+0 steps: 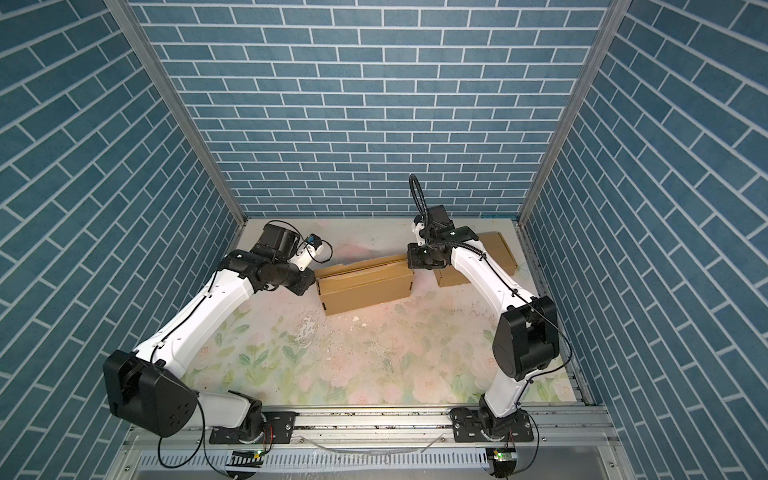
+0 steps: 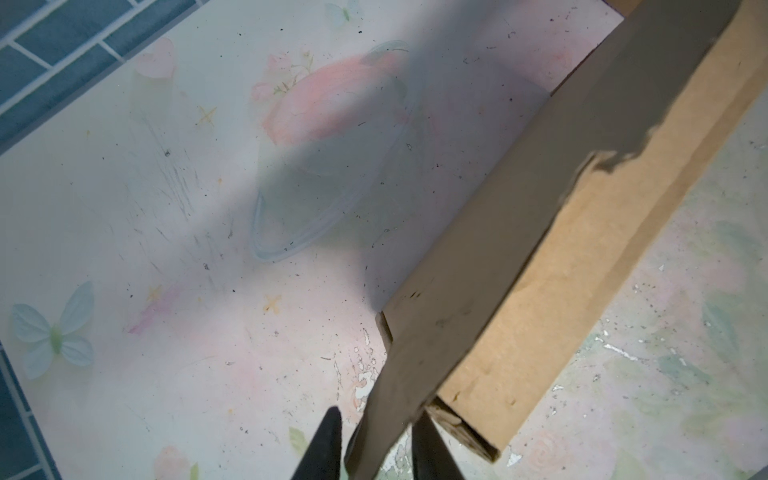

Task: Fold the paper box

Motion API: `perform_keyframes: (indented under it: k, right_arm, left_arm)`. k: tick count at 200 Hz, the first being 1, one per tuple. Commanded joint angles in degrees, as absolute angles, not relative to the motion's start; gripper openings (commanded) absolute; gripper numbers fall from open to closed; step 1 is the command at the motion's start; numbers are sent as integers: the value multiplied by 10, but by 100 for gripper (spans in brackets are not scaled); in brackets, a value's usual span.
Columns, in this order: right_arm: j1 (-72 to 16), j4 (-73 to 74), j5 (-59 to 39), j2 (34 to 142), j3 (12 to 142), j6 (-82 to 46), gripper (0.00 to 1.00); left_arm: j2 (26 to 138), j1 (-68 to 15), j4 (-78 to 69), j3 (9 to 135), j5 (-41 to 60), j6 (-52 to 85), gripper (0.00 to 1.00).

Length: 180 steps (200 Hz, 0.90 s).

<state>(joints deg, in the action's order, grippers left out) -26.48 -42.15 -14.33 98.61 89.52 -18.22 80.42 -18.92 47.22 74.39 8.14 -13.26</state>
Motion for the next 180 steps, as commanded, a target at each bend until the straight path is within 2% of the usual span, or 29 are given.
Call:
perform_keyframes:
  k: [1, 44, 111, 180]
  right_arm:
    - [-266, -463, -132, 1004, 877, -203, 0]
    - [-266, -461, -132, 1002, 877, -205, 0]
    - [-267, -435, -140, 992, 860, -239, 0]
    - [-267, -389, -146, 978, 828, -285, 0]
  left_arm:
    - [807, -185, 479, 758, 90, -138, 21]
    - [806, -185, 510, 773, 104, -118, 4]
    - [826, -185, 559, 810, 156, -12, 6]
    - [831, -184, 526, 785, 203, 78, 7]
